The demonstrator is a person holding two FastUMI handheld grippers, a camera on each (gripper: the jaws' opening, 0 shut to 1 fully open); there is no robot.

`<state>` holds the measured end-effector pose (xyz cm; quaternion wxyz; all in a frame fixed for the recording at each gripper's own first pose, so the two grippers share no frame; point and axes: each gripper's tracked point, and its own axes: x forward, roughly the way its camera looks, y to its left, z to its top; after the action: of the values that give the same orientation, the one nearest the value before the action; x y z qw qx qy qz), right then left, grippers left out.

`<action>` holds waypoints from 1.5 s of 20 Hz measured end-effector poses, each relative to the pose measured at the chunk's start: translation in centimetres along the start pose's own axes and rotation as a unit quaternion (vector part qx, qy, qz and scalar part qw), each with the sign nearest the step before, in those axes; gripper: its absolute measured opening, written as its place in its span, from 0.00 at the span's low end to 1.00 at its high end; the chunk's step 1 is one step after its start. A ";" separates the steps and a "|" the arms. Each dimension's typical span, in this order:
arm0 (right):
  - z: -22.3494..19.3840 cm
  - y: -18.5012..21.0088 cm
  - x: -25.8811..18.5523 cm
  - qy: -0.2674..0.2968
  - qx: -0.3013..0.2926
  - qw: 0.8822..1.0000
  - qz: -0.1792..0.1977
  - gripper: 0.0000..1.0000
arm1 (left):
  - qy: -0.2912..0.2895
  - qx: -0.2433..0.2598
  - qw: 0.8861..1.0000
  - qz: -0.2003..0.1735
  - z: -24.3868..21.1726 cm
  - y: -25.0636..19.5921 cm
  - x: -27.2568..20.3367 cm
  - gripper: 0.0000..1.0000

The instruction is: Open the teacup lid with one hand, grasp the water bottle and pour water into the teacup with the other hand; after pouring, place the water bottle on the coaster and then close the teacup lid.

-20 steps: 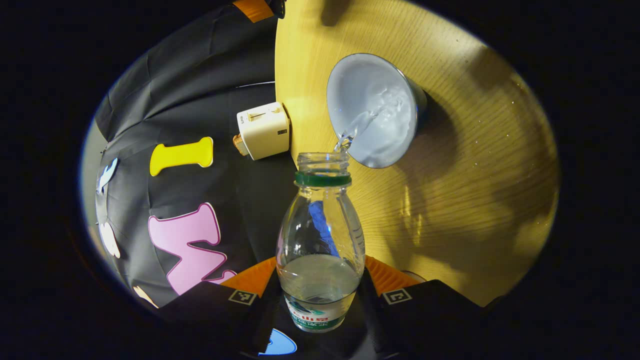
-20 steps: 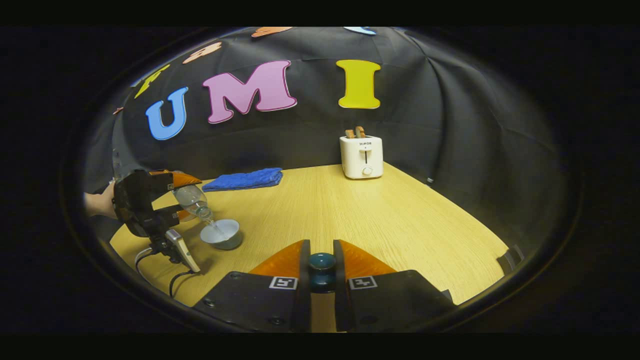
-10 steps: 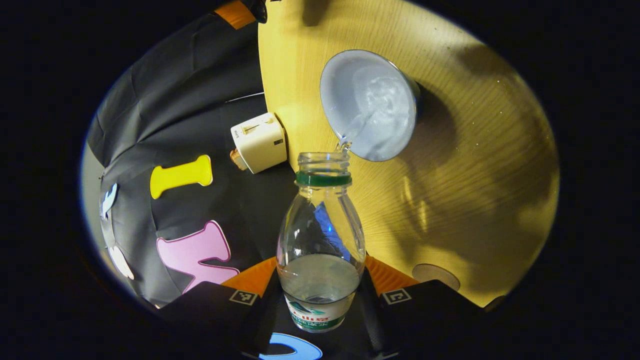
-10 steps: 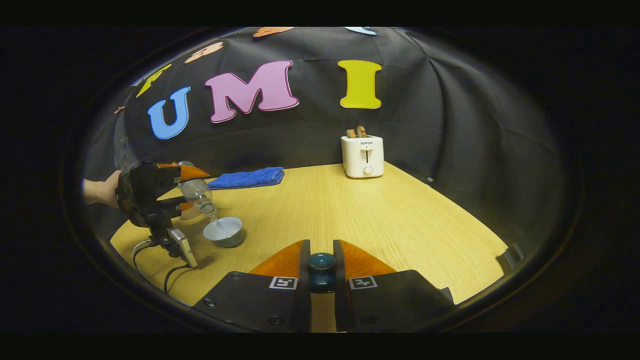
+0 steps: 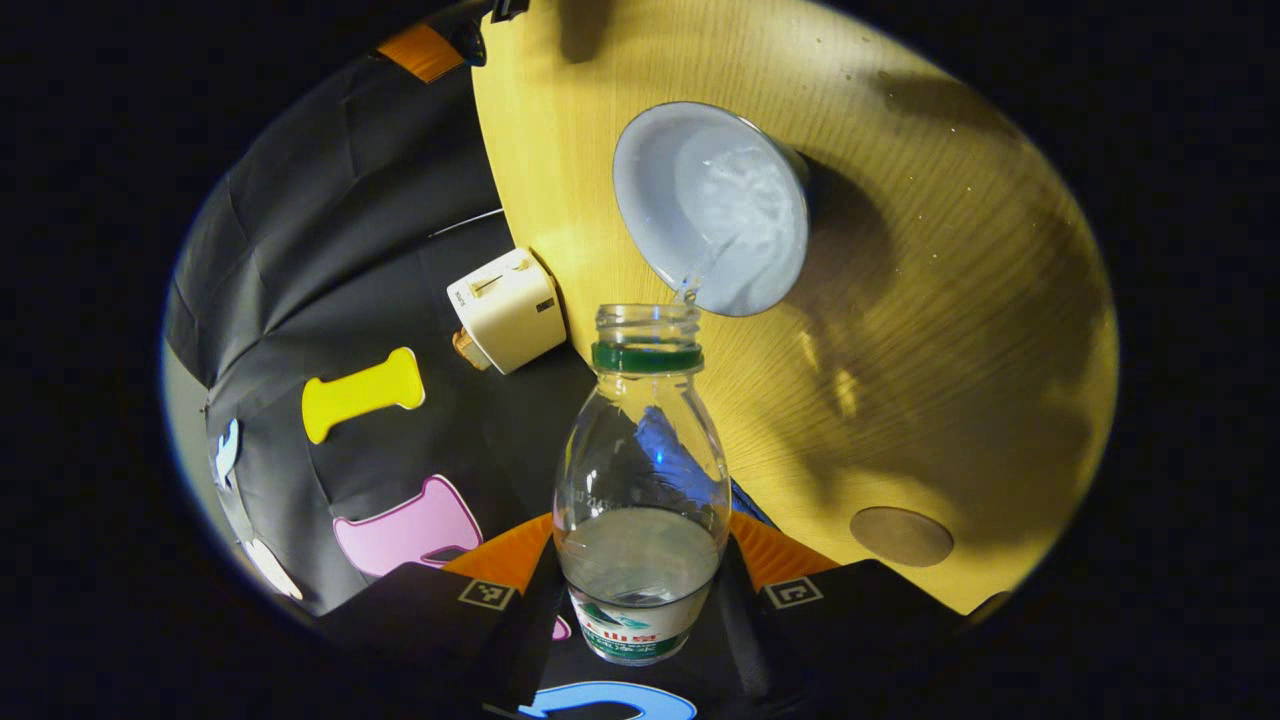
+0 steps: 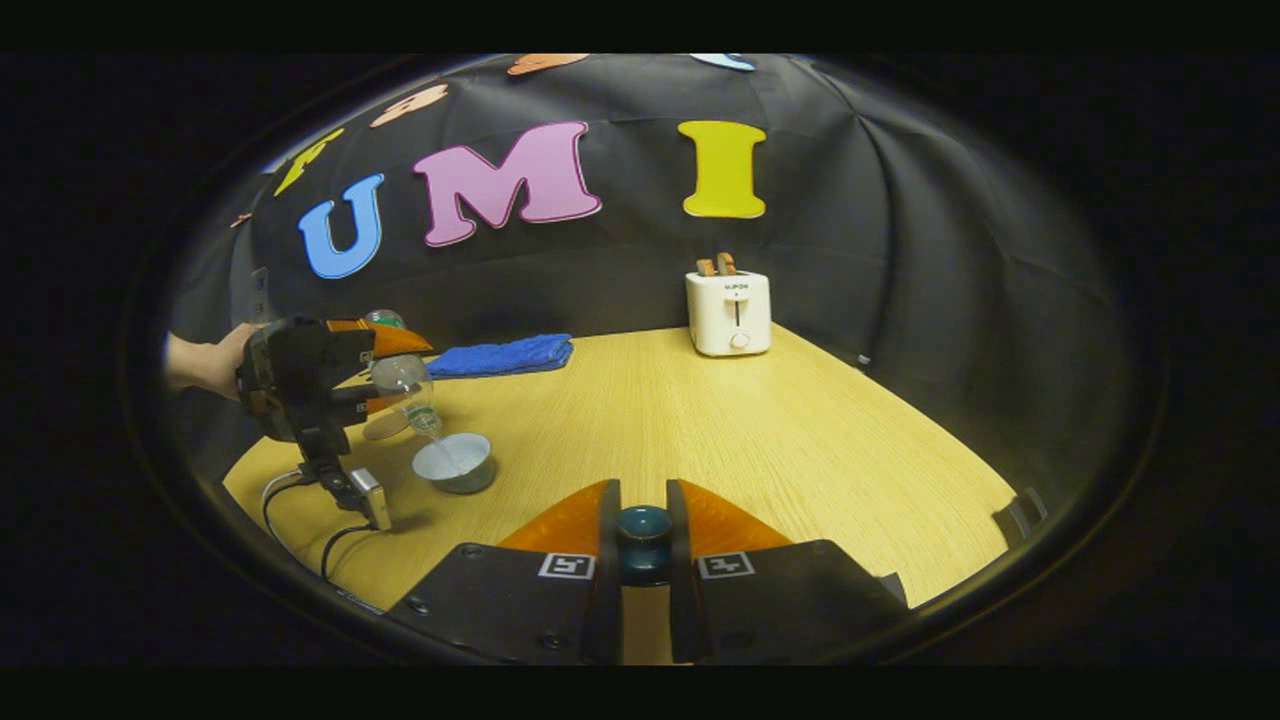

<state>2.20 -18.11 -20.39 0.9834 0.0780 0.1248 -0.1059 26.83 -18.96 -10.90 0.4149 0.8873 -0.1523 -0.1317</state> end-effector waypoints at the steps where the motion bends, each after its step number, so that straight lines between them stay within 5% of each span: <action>1: 0.0 0.0 -0.1 0.001 -0.001 1.000 0.001 0.20 | -0.001 0.006 1.000 -0.003 0.1 -0.1 0.1 0.75; 4: 0.5 0.3 -0.1 -0.001 -0.005 1.000 0.003 0.27 | -0.011 0.035 0.999 -0.005 0.5 0.5 0.1 0.75; 12: 1.0 1.1 0.5 -0.003 -0.007 1.000 0.011 0.22 | -0.042 0.109 0.993 -0.001 1.6 1.6 0.4 0.75; 20: 1.2 1.0 0.8 -0.003 -0.009 1.000 0.011 0.27 | -0.049 0.128 0.991 -0.003 2.1 2.2 1.2 0.75; 23: 1.3 0.9 0.9 -0.004 -0.006 1.000 0.008 0.18 | -0.051 0.130 0.990 -0.003 1.9 2.6 1.3 0.75; 24: 1.5 0.8 0.8 -0.005 -0.006 1.000 0.007 0.27 | -0.051 0.131 0.990 -0.003 1.8 2.5 1.3 0.75; 30: 1.5 1.1 0.5 -0.005 -0.009 1.000 0.007 0.27 | -0.050 0.114 0.992 0.002 1.7 2.6 0.7 0.76</action>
<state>3.28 -17.40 -18.95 0.9854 0.0694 0.1201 -0.0987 26.42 -22.02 -9.97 0.3028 0.9211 -0.1884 -0.1565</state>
